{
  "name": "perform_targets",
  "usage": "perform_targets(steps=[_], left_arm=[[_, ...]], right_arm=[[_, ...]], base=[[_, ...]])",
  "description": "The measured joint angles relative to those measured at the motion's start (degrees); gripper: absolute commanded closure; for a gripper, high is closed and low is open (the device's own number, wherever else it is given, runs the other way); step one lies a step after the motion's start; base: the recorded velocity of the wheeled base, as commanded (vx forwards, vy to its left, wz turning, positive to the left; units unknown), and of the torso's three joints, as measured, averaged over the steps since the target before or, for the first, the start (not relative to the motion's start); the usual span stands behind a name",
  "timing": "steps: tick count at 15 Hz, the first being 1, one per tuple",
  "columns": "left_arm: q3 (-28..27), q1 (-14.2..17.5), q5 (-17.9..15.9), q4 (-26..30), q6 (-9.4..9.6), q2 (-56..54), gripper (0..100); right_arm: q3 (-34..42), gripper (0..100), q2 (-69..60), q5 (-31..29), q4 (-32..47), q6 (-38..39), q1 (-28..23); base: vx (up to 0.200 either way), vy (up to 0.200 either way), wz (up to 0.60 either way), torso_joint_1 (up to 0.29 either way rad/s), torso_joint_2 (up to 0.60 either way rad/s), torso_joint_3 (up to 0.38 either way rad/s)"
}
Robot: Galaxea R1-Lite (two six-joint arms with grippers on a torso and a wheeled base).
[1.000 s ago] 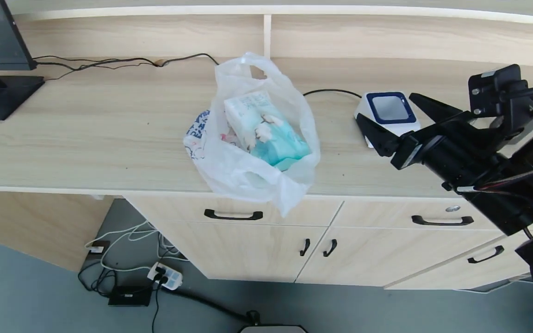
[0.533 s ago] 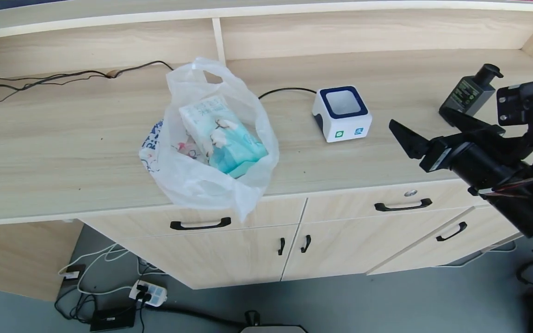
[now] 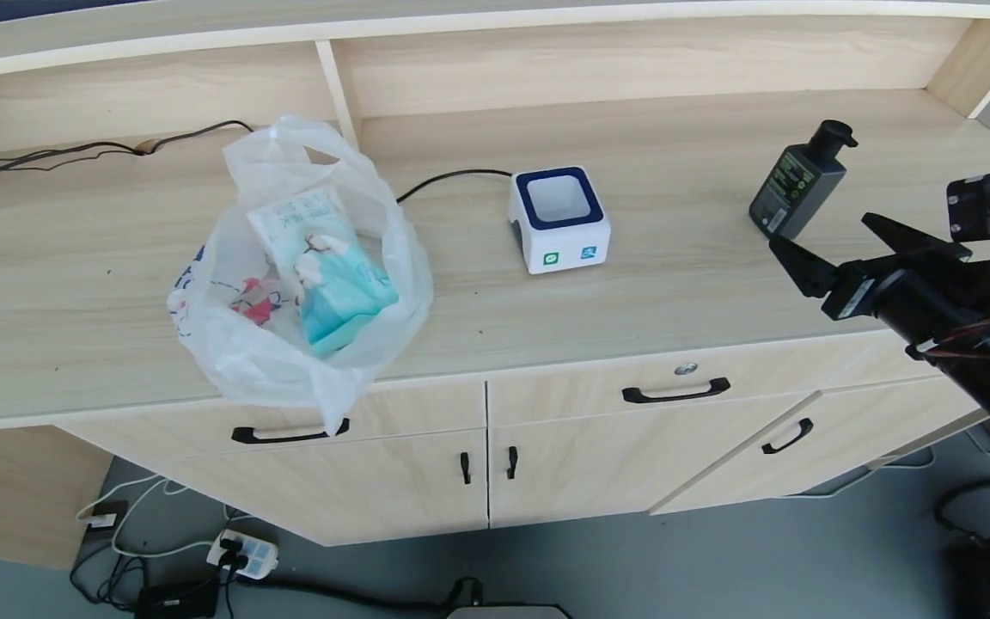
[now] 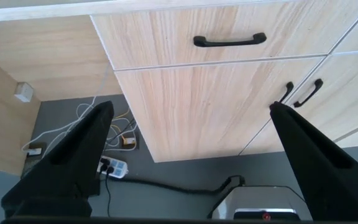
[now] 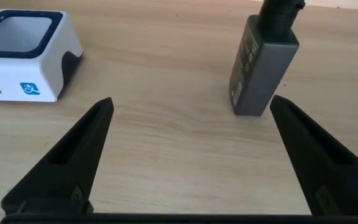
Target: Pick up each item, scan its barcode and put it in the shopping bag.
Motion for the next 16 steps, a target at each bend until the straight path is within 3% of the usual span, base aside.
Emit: perform_targets(steps=[4,14,16], left_arm=[[0.0,0.0,0.0,0.0,-0.05,0.0,0],[0.0,0.0,0.0,-0.3,-0.16,0.0,0],[0.0,0.0,0.0,-0.2,-1.48,0.0,0]], right_arm=[[-8.7,0,6.4,3.2,-1.8,0.6,-1.7],[-17.4,0,15.6,5.2,-1.7,3.5,-3.6],[-20.7,0,17.7,5.2,-1.7,5.0,-3.4]], base=[[0.050,0.000,0.00,0.002,0.00,0.002],[0.000,0.000,0.00,0.000,0.00,0.000],[0.000,0.000,0.00,0.000,0.00,0.000]])
